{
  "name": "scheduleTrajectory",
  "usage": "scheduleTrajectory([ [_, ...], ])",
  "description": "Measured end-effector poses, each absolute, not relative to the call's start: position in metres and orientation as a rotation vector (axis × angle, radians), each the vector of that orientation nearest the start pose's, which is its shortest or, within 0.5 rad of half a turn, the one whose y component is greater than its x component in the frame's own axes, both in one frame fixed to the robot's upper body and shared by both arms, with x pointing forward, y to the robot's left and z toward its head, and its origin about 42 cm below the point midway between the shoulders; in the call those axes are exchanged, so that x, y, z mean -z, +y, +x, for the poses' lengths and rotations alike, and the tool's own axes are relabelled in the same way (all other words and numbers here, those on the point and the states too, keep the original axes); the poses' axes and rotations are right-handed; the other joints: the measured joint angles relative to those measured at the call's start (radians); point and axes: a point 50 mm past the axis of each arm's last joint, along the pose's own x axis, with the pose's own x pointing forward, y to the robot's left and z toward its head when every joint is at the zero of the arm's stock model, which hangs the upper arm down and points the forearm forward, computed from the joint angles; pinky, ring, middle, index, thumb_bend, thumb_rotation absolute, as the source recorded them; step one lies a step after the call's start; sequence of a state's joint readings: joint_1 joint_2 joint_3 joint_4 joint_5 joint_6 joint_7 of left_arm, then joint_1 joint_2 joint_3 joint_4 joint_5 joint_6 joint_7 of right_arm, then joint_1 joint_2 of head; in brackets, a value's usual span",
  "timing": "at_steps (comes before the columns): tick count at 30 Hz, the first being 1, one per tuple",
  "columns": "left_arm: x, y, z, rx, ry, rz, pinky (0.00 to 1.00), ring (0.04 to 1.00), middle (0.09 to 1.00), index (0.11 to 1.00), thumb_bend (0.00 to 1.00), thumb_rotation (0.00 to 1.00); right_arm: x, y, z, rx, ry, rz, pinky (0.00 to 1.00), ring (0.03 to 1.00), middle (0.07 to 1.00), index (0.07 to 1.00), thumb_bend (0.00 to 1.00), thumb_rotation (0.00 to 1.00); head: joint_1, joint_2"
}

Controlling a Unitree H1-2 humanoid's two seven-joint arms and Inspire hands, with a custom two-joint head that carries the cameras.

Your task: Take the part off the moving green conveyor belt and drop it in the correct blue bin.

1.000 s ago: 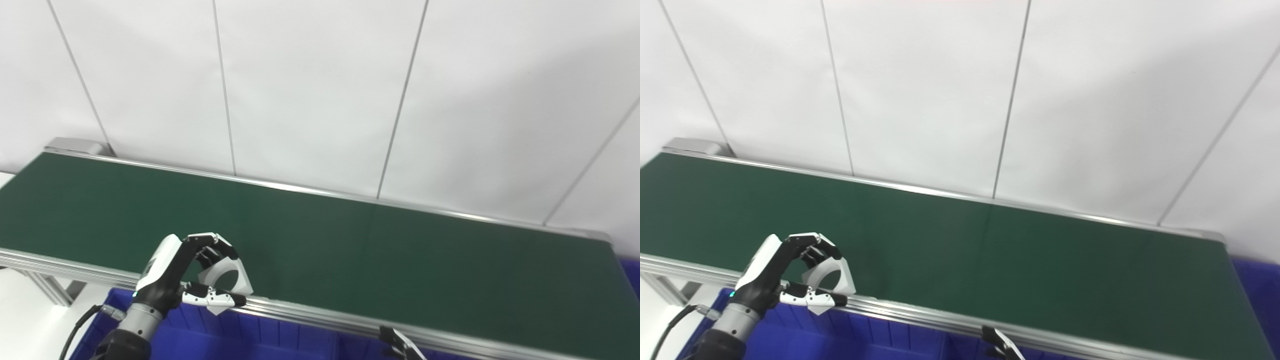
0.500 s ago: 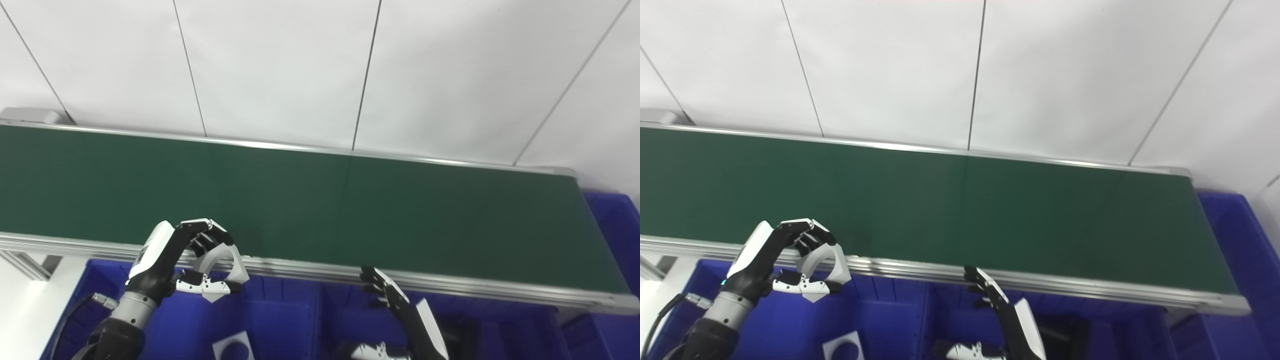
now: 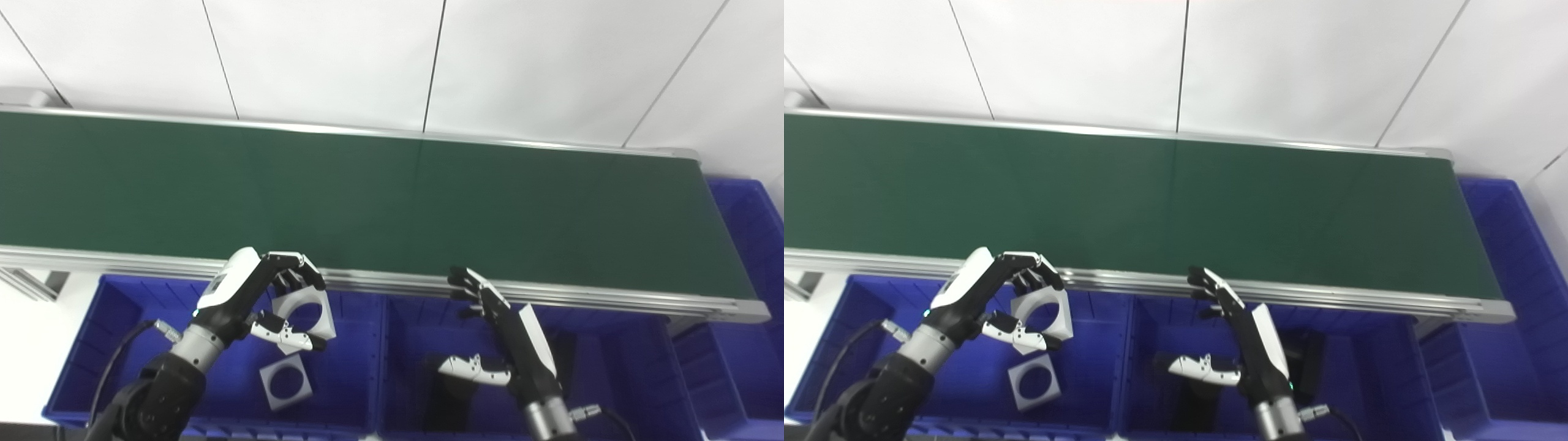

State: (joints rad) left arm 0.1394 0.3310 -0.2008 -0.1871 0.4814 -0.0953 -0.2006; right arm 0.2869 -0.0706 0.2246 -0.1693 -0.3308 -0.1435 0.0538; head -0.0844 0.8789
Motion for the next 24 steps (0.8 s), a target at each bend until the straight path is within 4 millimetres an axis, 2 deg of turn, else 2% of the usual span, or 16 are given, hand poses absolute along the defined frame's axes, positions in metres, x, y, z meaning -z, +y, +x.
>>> scheduleTrajectory([
  [7,-0.101,0.243,0.223,0.523,-0.046,0.881,0.45,0.434,0.486,0.518,0.50,0.00,-0.086,-0.180,0.184,-0.254,-0.053,-0.340,0.64,0.767,0.823,0.858,0.81,0.37,0.006,0.017],
  [10,-0.098,0.238,0.221,0.562,-0.041,0.958,0.57,0.471,0.491,0.501,0.50,0.00,-0.087,-0.180,0.185,-0.252,-0.054,-0.340,0.64,0.765,0.819,0.853,0.82,0.38,0.006,0.020],
  [11,-0.097,0.238,0.221,0.578,-0.037,0.987,0.57,0.471,0.491,0.501,0.50,0.00,-0.087,-0.180,0.185,-0.251,-0.054,-0.340,0.64,0.765,0.819,0.853,0.82,0.38,0.006,0.020],
  [13,-0.097,0.237,0.219,0.608,-0.024,1.059,0.70,0.600,0.498,0.495,0.51,0.00,-0.089,-0.180,0.185,-0.250,-0.057,-0.342,0.63,0.763,0.817,0.853,0.82,0.38,0.006,0.022],
  [15,-0.098,0.236,0.219,0.644,-0.013,1.131,0.73,0.631,0.496,0.498,0.52,0.00,-0.089,-0.180,0.185,-0.250,-0.059,-0.346,0.63,0.765,0.817,0.853,0.81,0.39,0.009,0.022],
  [16,-0.099,0.235,0.218,0.660,-0.010,1.167,0.76,0.664,0.584,0.498,0.52,0.04,-0.089,-0.180,0.185,-0.250,-0.059,-0.346,0.64,0.765,0.817,0.854,0.81,0.38,0.009,0.022],
  [18,-0.101,0.234,0.220,0.678,0.004,1.219,0.79,0.707,0.680,0.497,0.51,0.07,-0.089,-0.180,0.185,-0.250,-0.059,-0.346,0.64,0.764,0.817,0.851,0.81,0.38,0.012,0.023],
  [21,-0.101,0.234,0.221,0.687,0.022,1.248,0.79,0.721,0.708,0.498,0.51,0.09,-0.089,-0.179,0.185,-0.248,-0.059,-0.342,0.63,0.763,0.817,0.850,0.81,0.38,0.011,0.023],
  [22,-0.101,0.234,0.221,0.688,0.024,1.248,0.80,0.726,0.718,0.603,0.64,0.24,-0.089,-0.178,0.185,-0.246,-0.060,-0.340,0.63,0.765,0.820,0.852,0.81,0.38,0.009,0.025],
  [23,-0.102,0.234,0.221,0.690,0.024,1.242,0.81,0.734,0.730,0.677,0.73,0.34,-0.089,-0.178,0.185,-0.246,-0.060,-0.338,0.64,0.765,0.820,0.853,0.81,0.38,0.008,0.025],
  [24,-0.102,0.234,0.221,0.691,0.023,1.239,0.81,0.737,0.735,0.702,0.76,0.38,-0.089,-0.177,0.185,-0.246,-0.060,-0.338,0.64,0.766,0.821,0.853,0.81,0.38,0.008,0.025],
])
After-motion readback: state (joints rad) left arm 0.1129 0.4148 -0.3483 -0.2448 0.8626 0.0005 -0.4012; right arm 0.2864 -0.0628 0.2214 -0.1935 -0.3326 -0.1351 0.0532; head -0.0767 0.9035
